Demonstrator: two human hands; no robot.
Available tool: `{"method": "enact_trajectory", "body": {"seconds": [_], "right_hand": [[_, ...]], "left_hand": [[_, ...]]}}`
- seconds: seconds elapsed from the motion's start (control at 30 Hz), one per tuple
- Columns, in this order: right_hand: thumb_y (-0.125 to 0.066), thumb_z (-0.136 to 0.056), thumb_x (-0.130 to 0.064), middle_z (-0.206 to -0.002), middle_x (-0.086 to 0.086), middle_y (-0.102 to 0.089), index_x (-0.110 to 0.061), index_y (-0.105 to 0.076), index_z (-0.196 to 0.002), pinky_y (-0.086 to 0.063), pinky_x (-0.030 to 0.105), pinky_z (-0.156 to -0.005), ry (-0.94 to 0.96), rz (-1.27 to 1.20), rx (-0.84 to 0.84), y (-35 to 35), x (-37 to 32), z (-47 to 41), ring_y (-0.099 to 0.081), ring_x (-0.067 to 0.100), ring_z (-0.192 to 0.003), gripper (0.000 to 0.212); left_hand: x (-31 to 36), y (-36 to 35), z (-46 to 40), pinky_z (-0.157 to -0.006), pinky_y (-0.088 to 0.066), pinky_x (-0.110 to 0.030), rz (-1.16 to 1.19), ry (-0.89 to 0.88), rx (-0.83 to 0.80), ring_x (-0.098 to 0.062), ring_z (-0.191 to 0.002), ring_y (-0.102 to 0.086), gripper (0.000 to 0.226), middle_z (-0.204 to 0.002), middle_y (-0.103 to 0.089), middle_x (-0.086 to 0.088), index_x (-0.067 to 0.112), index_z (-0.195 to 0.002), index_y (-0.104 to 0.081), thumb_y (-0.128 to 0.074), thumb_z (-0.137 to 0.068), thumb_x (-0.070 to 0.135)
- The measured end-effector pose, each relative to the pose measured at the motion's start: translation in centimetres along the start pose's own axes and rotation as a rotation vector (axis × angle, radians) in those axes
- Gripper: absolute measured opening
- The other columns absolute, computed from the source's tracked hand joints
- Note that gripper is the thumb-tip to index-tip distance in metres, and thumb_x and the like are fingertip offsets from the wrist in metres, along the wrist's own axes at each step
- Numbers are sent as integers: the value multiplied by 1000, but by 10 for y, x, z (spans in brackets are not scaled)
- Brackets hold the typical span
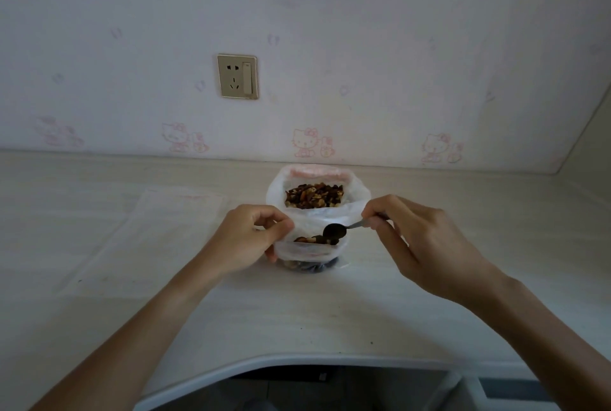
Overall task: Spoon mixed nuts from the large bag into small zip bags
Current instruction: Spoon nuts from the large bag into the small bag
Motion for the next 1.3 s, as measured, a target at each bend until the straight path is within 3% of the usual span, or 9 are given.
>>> {"method": "enact_trajectory", "body": {"seconds": [0.1, 0.2, 0.37, 0.47, 0.57, 0.63, 0.83, 0.97, 1.3], "right_hand": [[-46, -106, -23, -88, -4, -65, -14, -59, -107, -46, 35, -54, -62, -77, 45, 0, 6, 0, -54, 13, -61, 16], [-50, -105, -20, -86, -11, -72, -17, -58, -104, -53, 30, -59, -267, -317, 160, -3, 22, 0, -70, 12, -74, 9], [-51, -105, -5, -83, 4, -77, -10, -61, -103, -55, 36, -54, -588, -706, 261, -23, 54, -9, -74, 25, -74, 12], [-50, -106, -7, -84, 7, -78, -7, -62, -103, -56, 31, -53, -689, -810, 233, -36, 63, -18, -75, 26, -74, 12], [-53, -106, -10, -85, 7, -79, -6, -64, -100, -58, 31, -56, -750, -818, 180, -48, 67, -26, -77, 25, -76, 13], [-56, -105, -13, -86, 7, -79, -6, -66, -100, -61, 33, -61, -766, -812, 140, -55, 69, -30, -78, 24, -80, 13], [-61, -102, -16, -85, 3, -80, -9, -71, -95, -64, 29, -71, -805, -797, 24, -69, 76, -34, -78, 17, -85, 14], [-63, -101, -15, -82, 2, -80, -12, -72, -92, -63, 28, -69, -814, -721, -31, -82, 69, -38, -77, 13, -81, 13], [-60, -102, -15, -83, 3, -78, -13, -71, -85, -56, 30, -49, -954, -636, 135, -99, 61, -39, -76, 18, -72, 20]], "left_hand": [[-2, 1, 0, -54, -45, -11, -52, -19, 23, -12, -54, -69, 14, -70, -75, -2, 29, -86, -78, -70, -97, 32], [-2, 5, -1, -55, -47, -12, -67, -40, 69, -11, -55, -70, 16, -71, -75, 4, 28, -83, -79, -73, -95, 37], [-9, 15, -9, -53, -45, -11, -56, 15, 225, -12, -49, -67, 38, -62, -69, 4, 21, -70, -70, -70, -93, 51], [-17, 21, -19, -61, -48, -23, -117, 92, 342, -12, -61, -69, 42, -68, -70, 5, 24, -77, -64, -68, -86, 64], [-15, 16, -35, -74, -55, -34, -165, 135, 296, -12, -77, -71, 50, -89, -69, 11, 29, -95, -61, -64, -81, 76], [-13, 10, -42, -73, -57, -34, -173, 112, 281, -11, -77, -72, 46, -92, -69, 13, 31, -102, -61, -65, -83, 72], [-22, 2, -41, -52, -43, -11, -180, 4, 311, 2, -66, -65, 12, -78, -70, 12, 31, -96, -67, -76, -88, 35], [-22, 2, -38, -52, -43, -9, -156, -30, 290, 3, -67, -65, 16, -77, -69, 14, 31, -98, -68, -79, -86, 29], [-20, 2, -35, -57, -46, -11, -131, -57, 315, 0, -68, -65, 14, -81, -69, 12, 28, -101, -71, -77, -89, 30]]}}
Point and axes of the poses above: each hand's wrist, its own z-axis away from the middle knuckle, its own y-axis out of the back of the hand, x = y × z, the point moved 4 cm from there along -z, towards the middle knuckle
